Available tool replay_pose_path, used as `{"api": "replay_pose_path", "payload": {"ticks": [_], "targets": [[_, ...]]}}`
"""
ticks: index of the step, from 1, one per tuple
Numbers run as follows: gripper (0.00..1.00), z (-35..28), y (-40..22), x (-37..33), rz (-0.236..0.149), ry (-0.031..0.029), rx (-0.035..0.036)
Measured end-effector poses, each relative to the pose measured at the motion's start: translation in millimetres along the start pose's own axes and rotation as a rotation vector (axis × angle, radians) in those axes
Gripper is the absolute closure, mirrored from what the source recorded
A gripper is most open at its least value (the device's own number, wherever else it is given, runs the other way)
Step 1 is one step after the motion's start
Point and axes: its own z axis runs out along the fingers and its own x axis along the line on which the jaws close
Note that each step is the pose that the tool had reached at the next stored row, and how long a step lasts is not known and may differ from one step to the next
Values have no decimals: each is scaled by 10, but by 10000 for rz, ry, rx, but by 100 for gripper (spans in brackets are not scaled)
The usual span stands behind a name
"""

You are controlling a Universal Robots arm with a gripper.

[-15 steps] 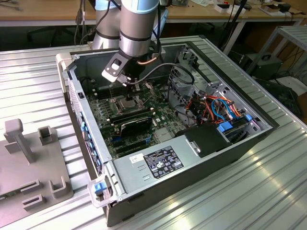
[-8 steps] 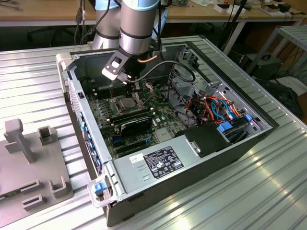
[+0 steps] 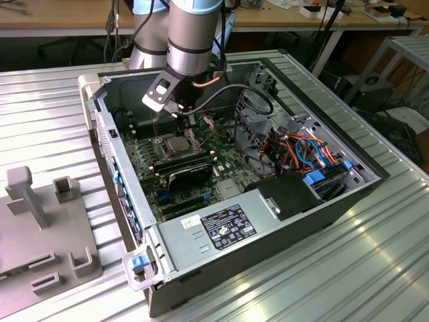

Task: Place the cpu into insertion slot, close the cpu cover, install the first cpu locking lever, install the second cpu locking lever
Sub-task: 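Close the cpu cover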

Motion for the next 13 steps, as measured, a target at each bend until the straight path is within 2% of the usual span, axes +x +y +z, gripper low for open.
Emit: {"api": "replay_pose_path", "payload": {"ticks": [7, 13], "targets": [[89, -2, 1, 0, 0, -1, 1], [89, -1, 31, 1, 2, 0, 1]]}}
